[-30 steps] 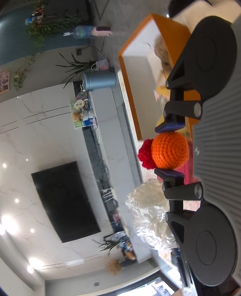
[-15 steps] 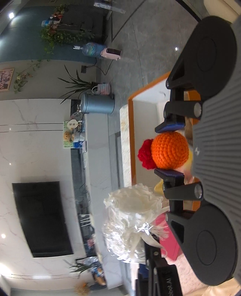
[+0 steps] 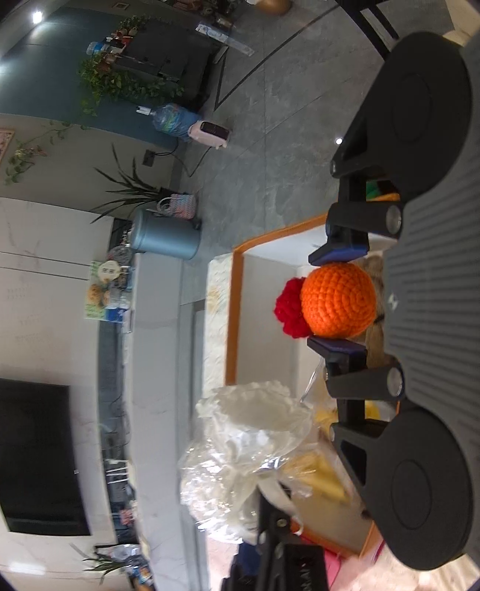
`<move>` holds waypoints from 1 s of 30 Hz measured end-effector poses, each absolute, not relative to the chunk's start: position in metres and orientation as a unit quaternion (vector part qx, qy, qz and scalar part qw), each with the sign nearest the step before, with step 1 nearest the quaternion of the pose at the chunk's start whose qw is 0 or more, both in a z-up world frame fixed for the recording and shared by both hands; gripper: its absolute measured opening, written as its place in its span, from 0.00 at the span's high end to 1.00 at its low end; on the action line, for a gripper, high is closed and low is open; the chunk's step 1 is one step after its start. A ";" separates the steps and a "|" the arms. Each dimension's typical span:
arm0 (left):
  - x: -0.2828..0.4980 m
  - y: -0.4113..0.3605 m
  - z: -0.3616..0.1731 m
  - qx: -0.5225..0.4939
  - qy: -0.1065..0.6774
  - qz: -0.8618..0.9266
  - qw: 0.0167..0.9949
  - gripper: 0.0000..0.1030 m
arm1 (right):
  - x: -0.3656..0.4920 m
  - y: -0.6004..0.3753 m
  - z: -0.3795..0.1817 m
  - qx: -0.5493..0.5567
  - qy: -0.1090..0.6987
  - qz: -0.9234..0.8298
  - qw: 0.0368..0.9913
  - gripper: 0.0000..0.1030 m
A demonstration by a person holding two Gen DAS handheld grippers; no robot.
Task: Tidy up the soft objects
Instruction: 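Carry the ball and the plastic bundle with both grippers over the orange box, then open the right gripper to drop the ball while the left gripper releases the bundle into the box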
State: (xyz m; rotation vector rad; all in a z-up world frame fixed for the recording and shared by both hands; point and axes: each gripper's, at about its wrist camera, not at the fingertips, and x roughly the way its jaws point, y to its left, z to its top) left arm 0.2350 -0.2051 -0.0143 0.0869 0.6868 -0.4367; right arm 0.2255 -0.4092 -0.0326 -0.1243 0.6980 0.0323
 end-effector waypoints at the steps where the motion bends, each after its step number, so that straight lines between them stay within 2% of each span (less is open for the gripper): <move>1: 0.238 -0.208 -0.017 0.042 0.338 -0.214 0.915 0.65 | 0.230 -0.411 -0.036 -0.064 0.347 0.015 0.936 0.61; 16: 0.274 -0.225 -0.056 0.040 0.402 -0.209 0.891 0.64 | 0.275 -0.424 -0.077 -0.105 0.395 0.007 0.913 0.61; 21: 0.272 -0.221 -0.053 0.038 0.398 -0.208 0.893 0.61 | 0.278 -0.423 -0.078 -0.105 0.397 0.007 0.912 0.54; 25: 0.269 -0.214 -0.043 0.028 0.386 -0.212 0.897 0.43 | 0.274 -0.419 -0.073 -0.119 0.390 0.009 0.913 0.47; 30: 0.259 -0.208 -0.027 0.029 0.370 -0.212 0.904 0.37 | 0.264 -0.416 -0.059 -0.125 0.381 0.006 0.916 0.44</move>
